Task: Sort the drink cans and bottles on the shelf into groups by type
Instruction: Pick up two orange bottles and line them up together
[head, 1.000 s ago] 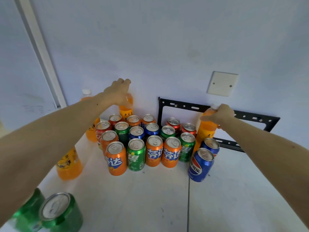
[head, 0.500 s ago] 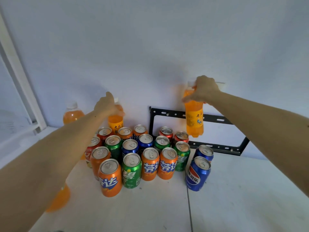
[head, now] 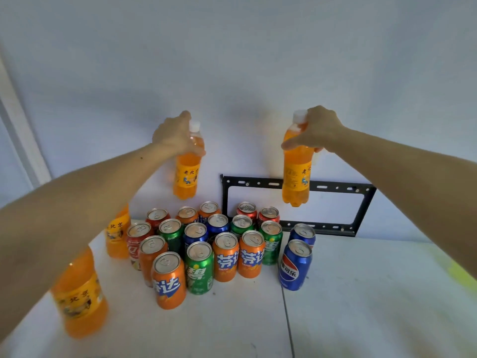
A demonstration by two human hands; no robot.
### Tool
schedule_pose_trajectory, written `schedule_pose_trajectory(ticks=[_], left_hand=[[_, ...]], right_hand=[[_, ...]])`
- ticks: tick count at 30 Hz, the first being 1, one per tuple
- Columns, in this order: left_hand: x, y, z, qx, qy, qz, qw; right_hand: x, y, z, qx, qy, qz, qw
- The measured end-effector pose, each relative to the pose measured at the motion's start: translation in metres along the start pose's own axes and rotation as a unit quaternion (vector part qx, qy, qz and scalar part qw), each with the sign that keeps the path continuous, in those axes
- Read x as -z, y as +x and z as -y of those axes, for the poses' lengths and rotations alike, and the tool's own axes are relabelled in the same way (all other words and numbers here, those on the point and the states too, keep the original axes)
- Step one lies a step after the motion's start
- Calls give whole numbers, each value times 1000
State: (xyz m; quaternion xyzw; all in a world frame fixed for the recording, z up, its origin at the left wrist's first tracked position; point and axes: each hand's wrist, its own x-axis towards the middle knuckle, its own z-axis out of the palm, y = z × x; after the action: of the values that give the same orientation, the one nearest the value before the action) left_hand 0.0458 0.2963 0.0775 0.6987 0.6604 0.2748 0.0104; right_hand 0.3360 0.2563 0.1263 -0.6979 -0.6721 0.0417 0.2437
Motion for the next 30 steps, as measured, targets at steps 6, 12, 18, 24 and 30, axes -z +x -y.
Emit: schedule_pose_trajectory(ticks=[6,12,18,24,30], left_hand=[[28,-21,-98,-121,-18,29,992],[-9,-60,-215,-165,-140,93,972],[-92,-104,-319,-198,-190,165,947],[-171,-146,-379,-224,-165,251,927],[-209,-171,-405,-245,-144,313,906]], right_hand=[[57,-34,-51,-8,6,-8,1000],[110,-70,-148,-56,0,-17,998],[131,-103,-255,-86,-38,14,995],[117,-138,-327,-101,-54,70,991],[101,-160,-362,-88,-31,129,987]])
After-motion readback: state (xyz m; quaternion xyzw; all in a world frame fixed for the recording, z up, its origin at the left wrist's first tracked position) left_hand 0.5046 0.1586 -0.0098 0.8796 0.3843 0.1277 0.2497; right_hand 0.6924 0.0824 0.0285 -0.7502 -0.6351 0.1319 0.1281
